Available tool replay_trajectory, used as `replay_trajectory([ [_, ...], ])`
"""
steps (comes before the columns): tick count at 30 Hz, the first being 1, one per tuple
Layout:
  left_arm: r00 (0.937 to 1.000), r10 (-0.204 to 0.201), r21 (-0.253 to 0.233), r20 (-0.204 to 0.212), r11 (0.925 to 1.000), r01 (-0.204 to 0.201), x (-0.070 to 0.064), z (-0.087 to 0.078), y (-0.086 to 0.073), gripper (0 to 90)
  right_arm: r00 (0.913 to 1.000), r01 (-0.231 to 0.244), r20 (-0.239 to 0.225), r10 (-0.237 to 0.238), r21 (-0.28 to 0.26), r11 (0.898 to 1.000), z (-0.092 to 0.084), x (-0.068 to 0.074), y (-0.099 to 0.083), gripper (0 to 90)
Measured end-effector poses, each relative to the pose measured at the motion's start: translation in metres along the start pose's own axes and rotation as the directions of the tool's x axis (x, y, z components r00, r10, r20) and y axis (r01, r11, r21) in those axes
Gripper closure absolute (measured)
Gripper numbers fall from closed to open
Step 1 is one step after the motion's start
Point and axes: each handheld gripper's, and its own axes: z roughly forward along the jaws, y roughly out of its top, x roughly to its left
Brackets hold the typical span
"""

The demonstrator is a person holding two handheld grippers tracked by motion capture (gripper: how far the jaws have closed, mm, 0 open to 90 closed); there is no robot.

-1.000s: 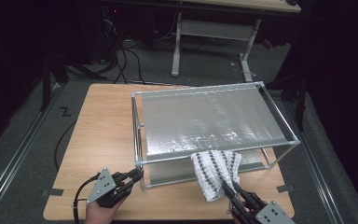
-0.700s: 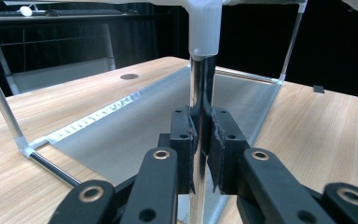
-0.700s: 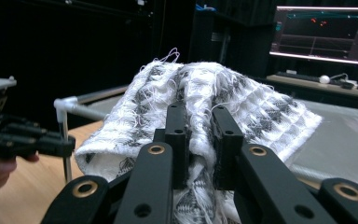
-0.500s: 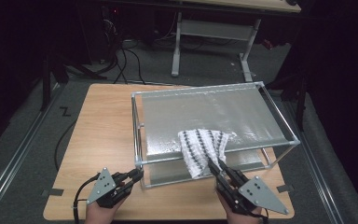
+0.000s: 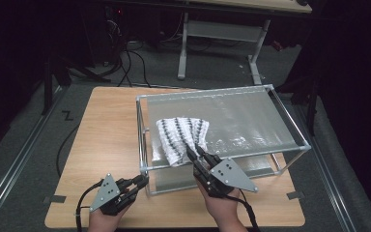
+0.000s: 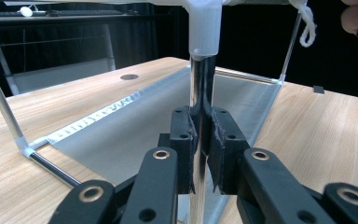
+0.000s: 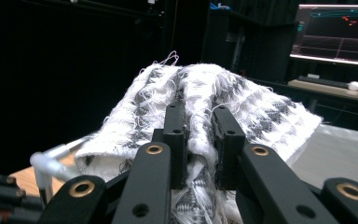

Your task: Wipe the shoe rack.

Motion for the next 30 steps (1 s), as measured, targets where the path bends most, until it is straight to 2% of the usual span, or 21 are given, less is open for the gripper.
replay_trajectory([
  [4,1.0,0.0,-0.001,0.001,1.0,0.0,0.0,0.0,0.0,80.7,1.0,-0.004,0.001,0.004,-0.007,1.0,0.007,0.008,0.001,77.5],
  [12,1.0,0.001,0.001,0.001,1.0,-0.001,0.0,0.0,0.0,80.7,0.9993,-0.028,-0.022,0.029,0.041,0.999,0.015,0.019,-0.011,76.0],
  [18,1.0,-0.001,0.002,0.0,1.0,0.001,0.0,0.0,0.0,80.7,0.9995,-0.029,-0.007,0.03,0.073,0.997,0.023,0.023,-0.018,68.0],
  [20,1.0,-0.001,0.001,0.002,1.0,0.001,0.0,0.0,0.0,80.7,0.9997,-0.026,0.002,0.026,0.078,0.997,0.025,0.023,-0.019,61.8],
  [25,1.0,-0.001,0.001,0.003,1.0,0.001,0.0,0.0,0.0,80.7,0.9996,-0.03,0.005,0.029,0.046,0.999,0.023,0.025,-0.015,52.4],
  [28,1.0,-0.001,0.001,0.003,1.0,0.001,0.0,0.0,0.0,80.7,0.9994,-0.036,0.002,0.036,0.019,0.999,0.02,0.025,-0.01,51.7],
  [30,1.0,-0.001,0.001,0.002,1.0,0.001,0.0,0.0,0.0,80.7,0.9995,-0.032,0.003,0.032,0.005,0.999,0.019,0.025,-0.007,55.8],
])
